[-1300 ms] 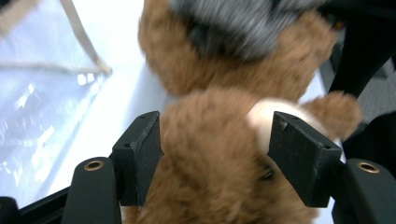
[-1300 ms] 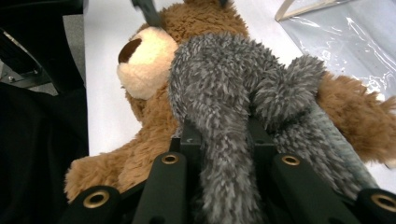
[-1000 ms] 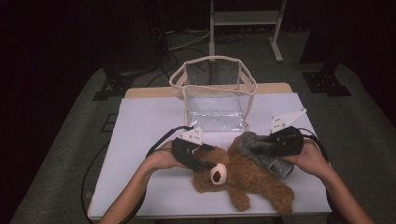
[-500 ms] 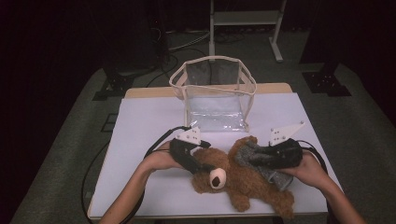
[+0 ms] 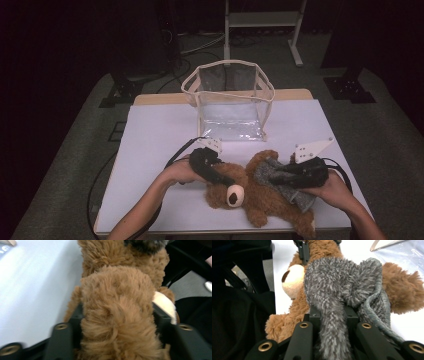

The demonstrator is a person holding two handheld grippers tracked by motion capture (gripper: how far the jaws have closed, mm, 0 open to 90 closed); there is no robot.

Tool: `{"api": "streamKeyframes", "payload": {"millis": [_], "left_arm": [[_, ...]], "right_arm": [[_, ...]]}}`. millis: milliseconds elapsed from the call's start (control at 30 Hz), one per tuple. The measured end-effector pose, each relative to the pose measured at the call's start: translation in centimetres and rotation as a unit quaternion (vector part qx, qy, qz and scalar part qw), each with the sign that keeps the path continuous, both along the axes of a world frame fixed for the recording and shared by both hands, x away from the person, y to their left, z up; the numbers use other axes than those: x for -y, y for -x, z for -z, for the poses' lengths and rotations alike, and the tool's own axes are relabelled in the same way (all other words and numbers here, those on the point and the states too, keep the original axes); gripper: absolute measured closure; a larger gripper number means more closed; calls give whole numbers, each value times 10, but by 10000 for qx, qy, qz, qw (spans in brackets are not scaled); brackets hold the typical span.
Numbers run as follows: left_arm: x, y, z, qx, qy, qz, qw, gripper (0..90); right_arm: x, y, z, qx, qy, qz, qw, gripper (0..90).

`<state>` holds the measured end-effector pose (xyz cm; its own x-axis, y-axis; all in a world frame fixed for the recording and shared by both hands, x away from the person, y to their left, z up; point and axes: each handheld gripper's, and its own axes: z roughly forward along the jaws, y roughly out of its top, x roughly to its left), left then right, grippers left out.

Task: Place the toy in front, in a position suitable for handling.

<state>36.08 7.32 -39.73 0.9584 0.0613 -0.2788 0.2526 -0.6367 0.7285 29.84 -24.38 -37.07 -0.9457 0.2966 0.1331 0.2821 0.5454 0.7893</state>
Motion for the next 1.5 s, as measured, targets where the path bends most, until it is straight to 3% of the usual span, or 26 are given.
{"api": "streamKeyframes", "payload": {"millis": [67, 133, 167, 267, 367, 500, 667, 767, 833, 900, 1000, 1033, 1167, 1300, 1333, 1367, 1433, 1500], "left_arm": [[1, 4, -8, 372, -109, 55, 9992, 520], [2, 2, -13, 560, -269, 133, 9980, 545], [2, 2, -13, 560, -269, 133, 9980, 559], [6, -2, -24, 957, -524, 151, 9939, 569], [7, -4, -28, 1114, -574, 96, 9921, 569], [3, -7, -39, 1561, -820, 22, 9843, 567], [-6, -5, -44, 1771, -838, 11, 9806, 553], [-15, 3, -41, 1792, -626, 26, 9818, 538], [-19, 10, -37, 1808, -568, 23, 9819, 526], [-24, 15, -32, 1774, -493, 1, 9829, 505], [-28, 18, -28, 1688, -411, -31, 9848, 431], [-30, 18, -28, 1572, -343, -103, 9869, 431], [-28, 19, -31, 1486, -328, -184, 9882, 252], [-22, 19, -33, 1387, -305, -142, 9898, 267], [-20, 18, -32, 1269, -288, -153, 9914, 333], [-20, 18, -30, 1266, -288, -132, 9914, 386], [-21, 24, -27, 1470, -224, -15, 9889, 459], [-22, 28, -27, 1531, -237, -31, 9879, 472]], "right_arm": [[1, -2, -1, -2, -49, 40, 10000, 746], [2, -5, -4, 27, -37, 59, 10000, 746], [2, -5, -4, 27, -37, 59, 10000, 746], [1, -16, -14, 92, 68, 97, 9999, 747], [-2, -23, -18, 89, 115, 83, 9999, 747], [-7, -29, -20, 81, 122, 45, 9999, 747], [-15, -33, -24, 127, 234, -20, 9996, 747], [-10, -43, -28, 179, 215, 172, 9995, 747], [-3, -52, -25, 20, 68, 298, 9995, 746], [-4, -55, -19, -96, 100, 290, 9995, 746], [-13, -49, -11, -148, 66, 117, 9998, 745], [-13, -49, -11, -148, 66, 117, 9998, 745], [-18, -28, -10, 44, 150, 51, 9999, 747], [-17, -14, -9, 110, 134, -5, 9999, 747], [-16, -12, -8, 104, 106, -17, 9999, 747], [-15, -10, -8, 72, 71, -20, 9999, 747], [-10, -9, -10, 49, 58, -3, 10000, 747], [-2, -11, -14, 22, 41, 22, 10000, 747]]}}
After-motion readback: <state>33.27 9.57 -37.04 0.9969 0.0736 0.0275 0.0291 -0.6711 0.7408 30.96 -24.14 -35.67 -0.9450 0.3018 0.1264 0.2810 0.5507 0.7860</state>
